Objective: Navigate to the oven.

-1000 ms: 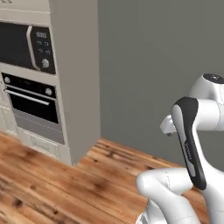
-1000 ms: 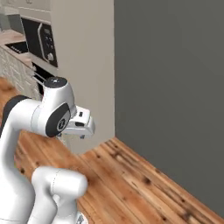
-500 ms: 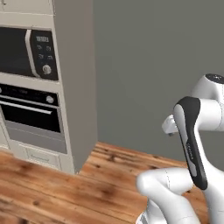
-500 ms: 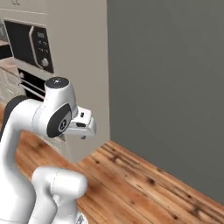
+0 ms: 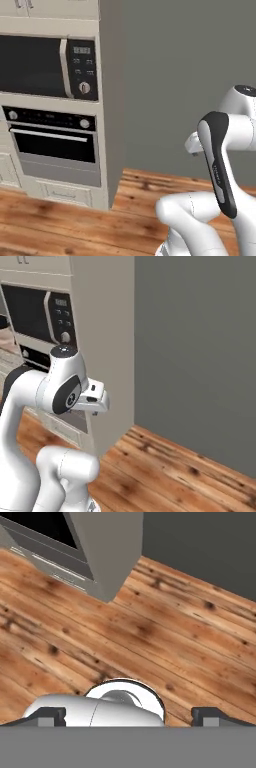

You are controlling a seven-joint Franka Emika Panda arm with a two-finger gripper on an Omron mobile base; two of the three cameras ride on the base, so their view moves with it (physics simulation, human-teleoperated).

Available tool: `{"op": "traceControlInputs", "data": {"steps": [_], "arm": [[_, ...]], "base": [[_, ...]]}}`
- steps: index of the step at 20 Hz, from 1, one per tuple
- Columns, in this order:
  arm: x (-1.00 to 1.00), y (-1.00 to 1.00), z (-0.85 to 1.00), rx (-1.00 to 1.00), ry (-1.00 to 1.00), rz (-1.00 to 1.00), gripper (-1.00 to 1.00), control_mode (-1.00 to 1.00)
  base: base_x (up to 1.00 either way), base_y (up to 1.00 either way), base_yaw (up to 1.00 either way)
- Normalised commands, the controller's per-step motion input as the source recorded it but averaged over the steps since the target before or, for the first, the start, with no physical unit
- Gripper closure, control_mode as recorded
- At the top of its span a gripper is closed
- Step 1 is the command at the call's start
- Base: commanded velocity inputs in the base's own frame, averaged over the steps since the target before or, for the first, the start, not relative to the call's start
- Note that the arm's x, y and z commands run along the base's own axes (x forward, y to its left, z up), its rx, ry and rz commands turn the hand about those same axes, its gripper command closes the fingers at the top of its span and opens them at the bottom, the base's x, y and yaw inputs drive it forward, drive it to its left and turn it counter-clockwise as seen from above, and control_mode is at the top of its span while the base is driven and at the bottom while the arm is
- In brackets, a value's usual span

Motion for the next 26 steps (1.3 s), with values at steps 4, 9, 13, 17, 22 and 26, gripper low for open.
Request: {"op": "traceControlInputs", "data": {"steps": [4, 9, 13, 17, 22, 26], "arm": [[0.0, 0.0, 0.0, 0.0, 0.0, 0.0, -1.0, 1.0], [0.0, 0.0, 0.0, 0.0, 0.0, 0.0, -1.0, 1.0], [0.0, 0.0, 0.0, 0.0, 0.0, 0.0, -1.0, 1.0], [0.0, 0.0, 0.0, 0.0, 0.0, 0.0, -1.0, 1.0], [0.0, 0.0, 0.0, 0.0, 0.0, 0.0, -1.0, 1.0], [0.0, 0.0, 0.0, 0.0, 0.0, 0.0, -1.0, 1.0]], "base": [[0.57, 1.0, -0.23], [0.38, 1.0, -0.21], [0.38, 0.96, -0.2], [0.43, 0.84, -0.19], [0.47, 0.62, -0.16], [0.51, 0.33, -0.16]]}}
